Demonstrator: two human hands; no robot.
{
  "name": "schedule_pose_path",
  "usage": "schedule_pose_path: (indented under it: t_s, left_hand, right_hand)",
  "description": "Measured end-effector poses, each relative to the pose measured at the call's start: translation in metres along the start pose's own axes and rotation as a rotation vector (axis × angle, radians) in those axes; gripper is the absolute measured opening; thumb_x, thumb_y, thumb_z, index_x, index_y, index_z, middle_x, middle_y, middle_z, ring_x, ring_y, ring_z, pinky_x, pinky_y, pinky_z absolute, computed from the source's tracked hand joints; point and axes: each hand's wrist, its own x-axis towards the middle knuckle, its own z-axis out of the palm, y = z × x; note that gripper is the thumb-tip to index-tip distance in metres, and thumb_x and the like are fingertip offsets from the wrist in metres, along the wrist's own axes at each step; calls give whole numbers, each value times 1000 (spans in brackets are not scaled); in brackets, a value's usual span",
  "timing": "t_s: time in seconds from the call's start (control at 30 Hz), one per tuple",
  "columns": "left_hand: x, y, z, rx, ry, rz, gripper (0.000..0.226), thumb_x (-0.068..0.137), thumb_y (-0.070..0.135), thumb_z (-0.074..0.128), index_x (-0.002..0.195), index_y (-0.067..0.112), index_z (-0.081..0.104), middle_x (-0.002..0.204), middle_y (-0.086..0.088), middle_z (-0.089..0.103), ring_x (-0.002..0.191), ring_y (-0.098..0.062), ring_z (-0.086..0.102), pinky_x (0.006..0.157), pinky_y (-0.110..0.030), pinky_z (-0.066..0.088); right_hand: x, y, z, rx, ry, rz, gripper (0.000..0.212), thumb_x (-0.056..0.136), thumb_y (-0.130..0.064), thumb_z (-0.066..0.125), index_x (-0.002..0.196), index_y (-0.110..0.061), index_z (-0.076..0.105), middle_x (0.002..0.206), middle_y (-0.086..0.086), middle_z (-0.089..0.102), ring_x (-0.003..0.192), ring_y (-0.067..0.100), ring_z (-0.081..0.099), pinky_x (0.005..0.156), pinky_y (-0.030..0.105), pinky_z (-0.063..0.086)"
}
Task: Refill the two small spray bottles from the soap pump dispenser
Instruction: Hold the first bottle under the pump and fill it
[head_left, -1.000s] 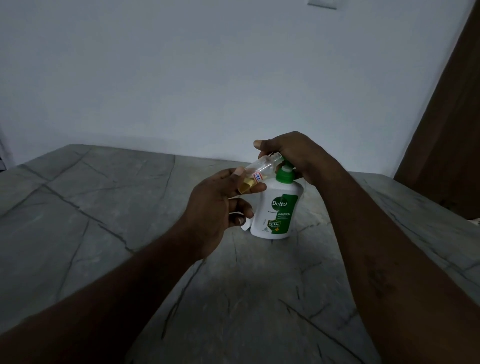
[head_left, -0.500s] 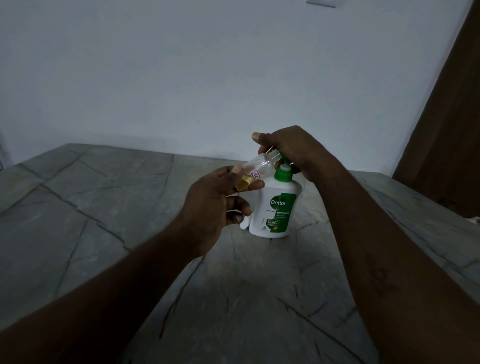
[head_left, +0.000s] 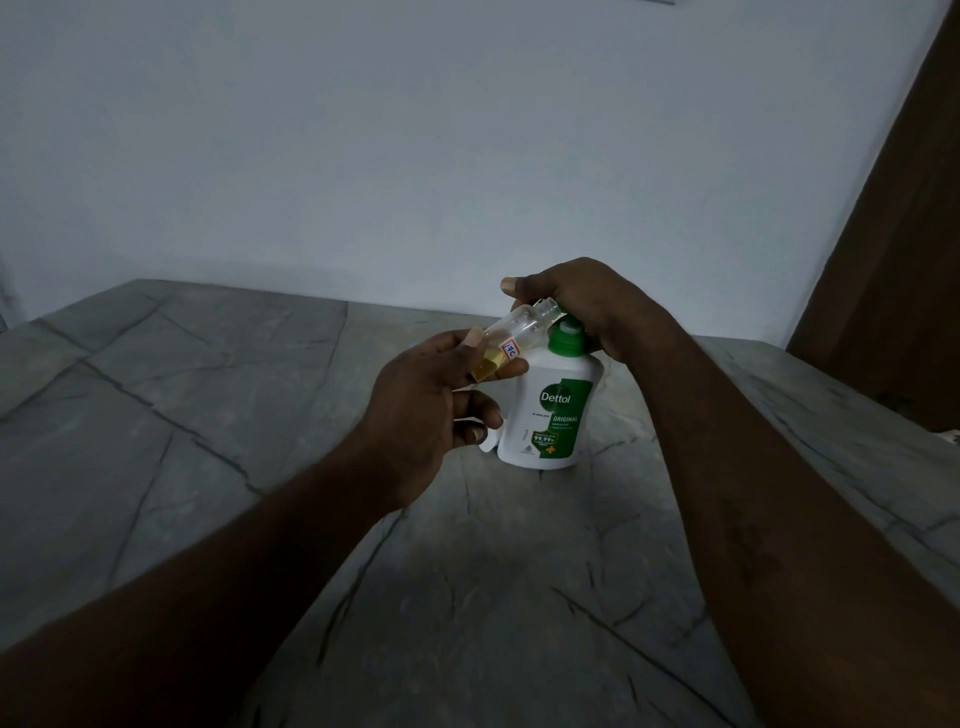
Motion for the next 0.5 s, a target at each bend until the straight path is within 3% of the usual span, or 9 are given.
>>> schedule_pose_path:
  t_s: [0.23,0.5]
  left_hand:
    - [0,2,0,7,-6,-1,34,105,28,44,128,11,62,114,-11,75,60,-20,52,55,-27,39]
    - [1,1,1,4,-13,-2,36,104,28,43,131,11,60,115,-10,75,59,-19,52,54,-27,40]
  right_hand:
    - [-2,-3,-2,-13,51,-58,35,89,-51,71,81,-17,75,82,-3,71,74,16,62,65,29,46]
    - [-3,-3,-4,-11,59,-83,35,90,-50,70,78,-18,75,79,-3,69,69,15,58,66,30,47]
